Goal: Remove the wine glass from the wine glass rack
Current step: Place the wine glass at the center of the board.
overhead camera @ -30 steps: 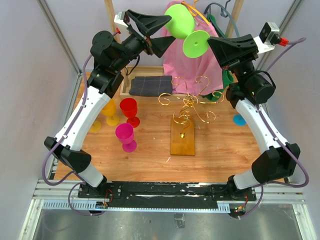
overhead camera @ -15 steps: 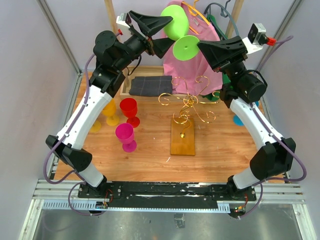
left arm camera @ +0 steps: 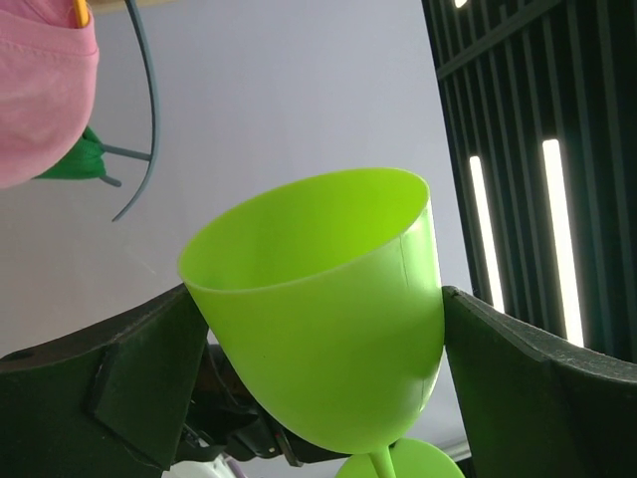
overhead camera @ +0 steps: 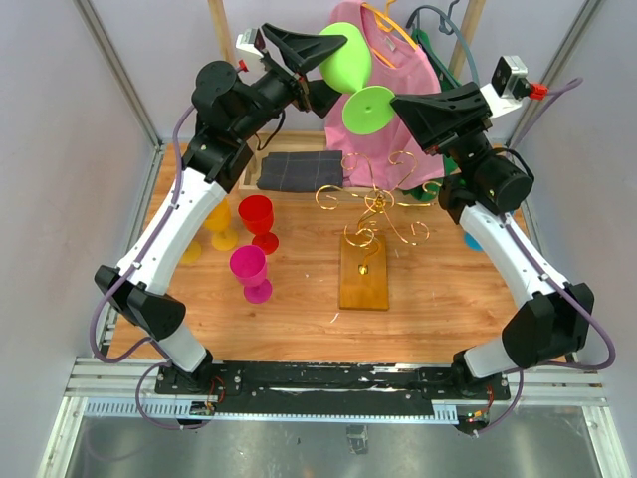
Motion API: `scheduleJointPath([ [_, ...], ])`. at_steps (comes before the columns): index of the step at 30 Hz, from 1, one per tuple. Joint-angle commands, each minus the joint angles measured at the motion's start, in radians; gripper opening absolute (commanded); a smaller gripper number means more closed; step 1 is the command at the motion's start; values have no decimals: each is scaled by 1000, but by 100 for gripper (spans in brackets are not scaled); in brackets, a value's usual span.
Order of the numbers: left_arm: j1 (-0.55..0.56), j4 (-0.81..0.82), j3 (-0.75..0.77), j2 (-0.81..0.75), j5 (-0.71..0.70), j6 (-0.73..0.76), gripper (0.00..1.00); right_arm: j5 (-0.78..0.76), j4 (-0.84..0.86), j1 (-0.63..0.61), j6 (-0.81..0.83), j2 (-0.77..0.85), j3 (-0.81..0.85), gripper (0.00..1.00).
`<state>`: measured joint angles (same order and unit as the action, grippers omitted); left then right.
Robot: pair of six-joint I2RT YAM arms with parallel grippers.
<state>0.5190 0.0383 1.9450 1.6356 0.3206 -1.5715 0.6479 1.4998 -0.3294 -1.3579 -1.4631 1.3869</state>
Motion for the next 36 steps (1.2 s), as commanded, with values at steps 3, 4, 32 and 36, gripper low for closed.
scheduleJointPath([
  [3, 6, 7, 20, 2, -27, 28, 99, 30, 63, -18, 11, 59, -45, 1],
  [4, 6, 10, 21, 3, -27, 29, 99, 31, 63, -19, 10, 62, -50, 1],
  [32, -14, 125, 2, -41, 37, 87, 62, -65, -40, 5, 5, 126, -184, 79],
  [36, -112, 118, 7, -58, 75, 147, 63, -45, -208, 22, 73, 213, -181, 100],
])
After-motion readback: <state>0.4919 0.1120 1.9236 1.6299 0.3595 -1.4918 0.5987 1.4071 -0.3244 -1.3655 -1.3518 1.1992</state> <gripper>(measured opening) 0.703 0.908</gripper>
